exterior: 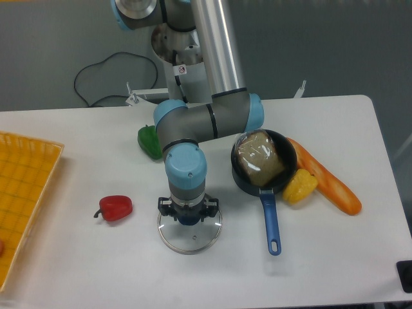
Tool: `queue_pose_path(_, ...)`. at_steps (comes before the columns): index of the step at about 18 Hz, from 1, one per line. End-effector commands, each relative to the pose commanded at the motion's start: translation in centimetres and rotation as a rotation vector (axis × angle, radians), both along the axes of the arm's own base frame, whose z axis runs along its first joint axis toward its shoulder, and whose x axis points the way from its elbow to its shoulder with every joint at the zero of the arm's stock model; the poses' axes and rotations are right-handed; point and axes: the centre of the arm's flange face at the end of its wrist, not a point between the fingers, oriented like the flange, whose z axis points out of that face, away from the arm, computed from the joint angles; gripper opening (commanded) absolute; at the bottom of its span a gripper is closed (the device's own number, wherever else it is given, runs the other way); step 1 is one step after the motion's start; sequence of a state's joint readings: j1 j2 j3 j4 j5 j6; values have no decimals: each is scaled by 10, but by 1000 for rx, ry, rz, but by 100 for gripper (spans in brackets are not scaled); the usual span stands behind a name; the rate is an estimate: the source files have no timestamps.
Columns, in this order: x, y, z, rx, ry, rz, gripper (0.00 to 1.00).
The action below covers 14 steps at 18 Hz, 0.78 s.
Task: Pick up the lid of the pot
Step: 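Close the gripper on the blue knob of the glass lid, then lift the glass lid by its knob up off the table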
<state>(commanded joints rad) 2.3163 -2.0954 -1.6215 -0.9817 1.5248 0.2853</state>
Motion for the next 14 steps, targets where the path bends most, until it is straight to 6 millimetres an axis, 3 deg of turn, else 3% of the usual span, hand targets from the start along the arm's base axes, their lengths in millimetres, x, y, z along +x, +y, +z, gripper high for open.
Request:
queue_pose_path(5, -4, 5, 9, -2, -3, -23, 63)
queue_pose_path(10, -11, 11, 36, -31, -26, -157, 63)
queue_pose_path(14, -7, 7, 69, 2, 11, -315, 63)
